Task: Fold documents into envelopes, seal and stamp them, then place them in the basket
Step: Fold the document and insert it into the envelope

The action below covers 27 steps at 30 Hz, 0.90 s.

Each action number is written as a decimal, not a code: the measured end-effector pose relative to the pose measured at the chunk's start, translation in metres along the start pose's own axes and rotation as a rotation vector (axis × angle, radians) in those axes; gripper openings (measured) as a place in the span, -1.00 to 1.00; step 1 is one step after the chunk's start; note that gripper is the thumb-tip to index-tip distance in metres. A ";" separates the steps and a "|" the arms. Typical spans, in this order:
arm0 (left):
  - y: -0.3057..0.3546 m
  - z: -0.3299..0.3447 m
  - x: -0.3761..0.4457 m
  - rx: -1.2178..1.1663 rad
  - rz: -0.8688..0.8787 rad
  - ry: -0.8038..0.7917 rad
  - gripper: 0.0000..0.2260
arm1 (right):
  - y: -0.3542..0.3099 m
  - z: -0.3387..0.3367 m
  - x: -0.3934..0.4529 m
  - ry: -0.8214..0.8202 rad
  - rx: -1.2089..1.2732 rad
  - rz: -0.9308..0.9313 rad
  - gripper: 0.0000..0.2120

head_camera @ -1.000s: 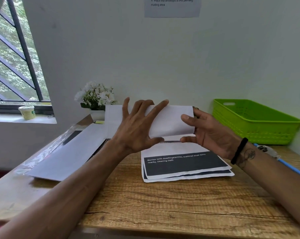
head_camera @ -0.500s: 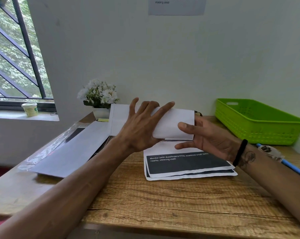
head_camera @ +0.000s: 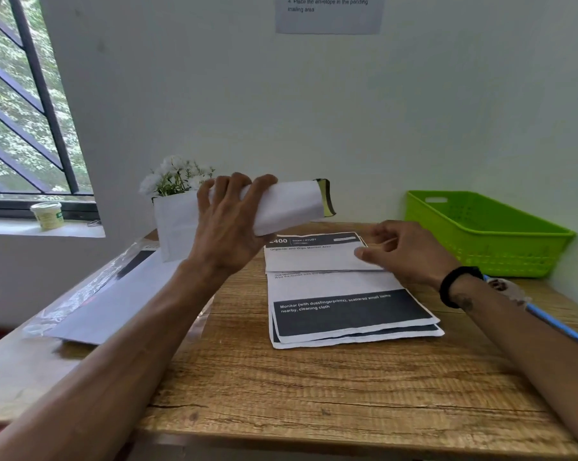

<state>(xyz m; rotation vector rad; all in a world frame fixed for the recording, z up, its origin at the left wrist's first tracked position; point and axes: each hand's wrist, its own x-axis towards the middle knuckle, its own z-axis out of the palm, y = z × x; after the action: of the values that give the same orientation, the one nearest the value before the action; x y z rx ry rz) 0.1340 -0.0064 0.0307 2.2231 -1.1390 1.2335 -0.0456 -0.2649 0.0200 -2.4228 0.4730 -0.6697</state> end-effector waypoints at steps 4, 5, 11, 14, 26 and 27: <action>0.003 0.003 -0.003 -0.012 -0.022 -0.017 -0.21 | 0.008 0.012 0.000 -0.162 -0.231 -0.021 -0.27; 0.003 0.003 -0.003 -0.012 -0.027 -0.017 -0.21 | 0.009 0.014 0.000 -0.180 -0.276 -0.022 -0.30; 0.007 0.004 -0.004 -0.021 -0.038 -0.019 -0.26 | 0.011 0.015 0.002 -0.237 -0.241 0.009 -0.31; 0.006 0.004 -0.005 -0.018 -0.037 -0.030 -0.26 | 0.015 0.016 0.004 -0.186 -0.133 0.043 -0.25; 0.005 0.010 -0.007 -0.040 -0.025 -0.056 -0.25 | 0.025 0.021 0.014 -0.167 -0.008 0.057 -0.18; 0.005 0.010 -0.007 -0.040 -0.024 -0.056 -0.26 | 0.024 0.020 0.013 -0.161 -0.005 0.059 -0.24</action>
<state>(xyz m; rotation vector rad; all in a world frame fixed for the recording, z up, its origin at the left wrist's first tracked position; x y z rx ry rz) 0.1331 -0.0124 0.0186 2.2478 -1.1444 1.1355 -0.0279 -0.2810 -0.0039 -2.4331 0.4781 -0.4439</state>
